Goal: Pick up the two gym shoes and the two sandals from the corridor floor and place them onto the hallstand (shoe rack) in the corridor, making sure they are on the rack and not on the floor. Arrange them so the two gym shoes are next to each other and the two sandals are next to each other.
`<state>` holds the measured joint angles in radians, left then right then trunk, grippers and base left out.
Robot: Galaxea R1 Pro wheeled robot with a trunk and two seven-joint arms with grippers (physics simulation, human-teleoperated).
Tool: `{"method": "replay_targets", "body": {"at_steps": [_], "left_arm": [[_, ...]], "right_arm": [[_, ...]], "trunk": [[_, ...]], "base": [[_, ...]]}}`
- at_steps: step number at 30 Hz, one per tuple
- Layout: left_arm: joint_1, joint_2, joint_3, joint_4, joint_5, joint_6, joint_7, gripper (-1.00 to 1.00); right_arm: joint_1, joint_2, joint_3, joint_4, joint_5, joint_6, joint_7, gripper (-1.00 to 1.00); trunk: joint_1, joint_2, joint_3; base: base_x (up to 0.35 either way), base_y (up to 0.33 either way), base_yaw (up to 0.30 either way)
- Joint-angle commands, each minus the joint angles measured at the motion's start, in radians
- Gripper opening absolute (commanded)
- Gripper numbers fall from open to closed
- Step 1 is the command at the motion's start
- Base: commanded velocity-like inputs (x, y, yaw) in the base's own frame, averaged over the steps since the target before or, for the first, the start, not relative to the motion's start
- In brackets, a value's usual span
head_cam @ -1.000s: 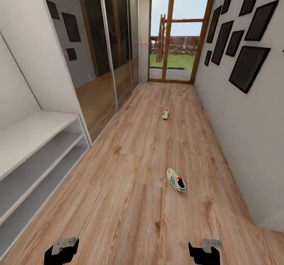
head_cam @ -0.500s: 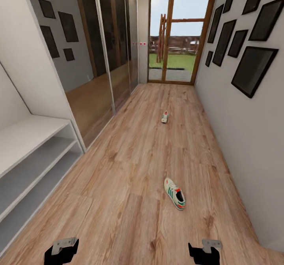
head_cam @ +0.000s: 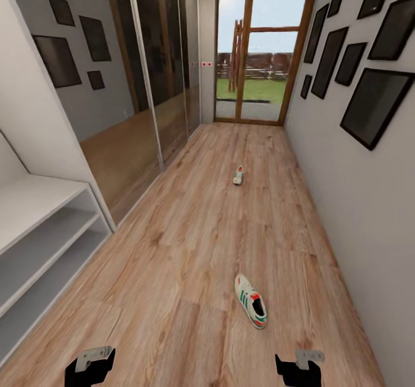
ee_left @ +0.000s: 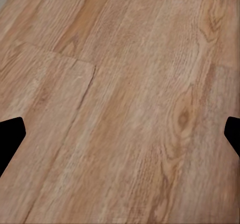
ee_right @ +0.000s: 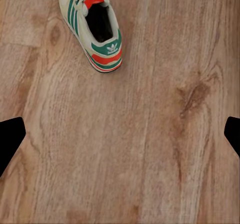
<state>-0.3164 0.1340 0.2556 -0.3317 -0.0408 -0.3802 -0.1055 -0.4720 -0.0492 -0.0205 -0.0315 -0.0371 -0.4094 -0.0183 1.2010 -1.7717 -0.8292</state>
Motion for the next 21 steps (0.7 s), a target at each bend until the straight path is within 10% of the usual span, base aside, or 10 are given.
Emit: {"method": "replay_targets", "body": {"at_steps": [1, 21], "left_arm": [[-0.001, -0.001, 0.009, 0.001, -0.004, -0.003, -0.008, 1.0], [-0.001, -0.001, 0.01, 0.0, -0.002, -0.003, -0.008, 1.0]], "right_arm": [[-0.001, 0.0, -0.001, 0.001, -0.004, -0.003, 0.001, 1.0], [-0.001, 0.0, -0.002, 0.001, -0.004, -0.003, -0.001, 1.0]], "trunk": [[0.0, 0.0, -0.001], [0.0, 0.0, -0.001]], "base": [[0.237, -0.187, 0.097], [0.178, -0.222, 0.217]]}}
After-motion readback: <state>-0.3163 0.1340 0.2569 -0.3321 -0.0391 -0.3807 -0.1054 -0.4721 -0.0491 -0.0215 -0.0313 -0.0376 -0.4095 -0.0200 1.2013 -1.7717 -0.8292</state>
